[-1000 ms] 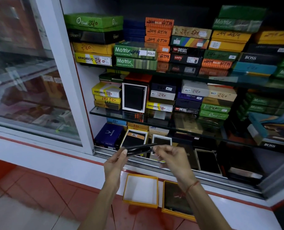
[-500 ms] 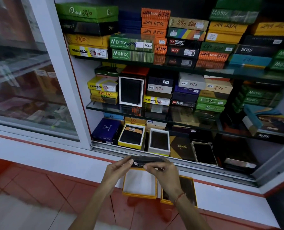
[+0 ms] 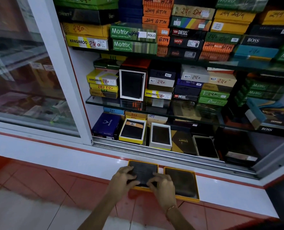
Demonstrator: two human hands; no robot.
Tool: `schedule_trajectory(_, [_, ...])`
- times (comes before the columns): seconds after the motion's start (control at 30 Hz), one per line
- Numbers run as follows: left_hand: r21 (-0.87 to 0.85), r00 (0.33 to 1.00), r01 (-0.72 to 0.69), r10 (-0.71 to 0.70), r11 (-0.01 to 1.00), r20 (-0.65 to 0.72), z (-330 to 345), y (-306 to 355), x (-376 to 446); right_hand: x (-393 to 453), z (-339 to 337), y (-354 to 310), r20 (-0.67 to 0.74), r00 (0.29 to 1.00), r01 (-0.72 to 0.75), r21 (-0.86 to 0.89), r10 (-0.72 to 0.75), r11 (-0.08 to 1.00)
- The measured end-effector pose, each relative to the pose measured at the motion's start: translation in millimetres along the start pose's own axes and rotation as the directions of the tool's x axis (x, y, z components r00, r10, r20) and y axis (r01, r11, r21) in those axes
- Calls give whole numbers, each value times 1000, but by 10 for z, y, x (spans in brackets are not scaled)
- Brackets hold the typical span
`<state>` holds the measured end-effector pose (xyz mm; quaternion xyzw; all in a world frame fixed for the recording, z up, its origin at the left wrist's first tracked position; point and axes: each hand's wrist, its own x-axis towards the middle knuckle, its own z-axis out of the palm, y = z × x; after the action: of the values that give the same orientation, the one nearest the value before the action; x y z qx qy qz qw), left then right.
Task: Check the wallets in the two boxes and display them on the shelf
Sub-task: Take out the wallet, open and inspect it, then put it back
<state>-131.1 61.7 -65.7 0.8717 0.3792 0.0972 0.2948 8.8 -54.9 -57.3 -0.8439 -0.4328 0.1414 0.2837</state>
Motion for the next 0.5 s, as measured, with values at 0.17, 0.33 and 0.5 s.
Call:
schedule_trajectory(0.17, [-140, 931, 245, -273, 959, -244, -50, 83, 71, 80, -45, 11, -69, 993, -103, -147, 94, 984])
schedule_trajectory(0.33, [-154, 929, 348, -363, 925, -78, -135, 118, 132, 106, -91, -140, -10, 972, -235, 8, 235, 972])
schedule_trajectory(0.5, [-380, 917, 259, -350, 888, -191, -478, 366, 92, 140, -525, -347, -130, 949, -248, 246, 286, 937])
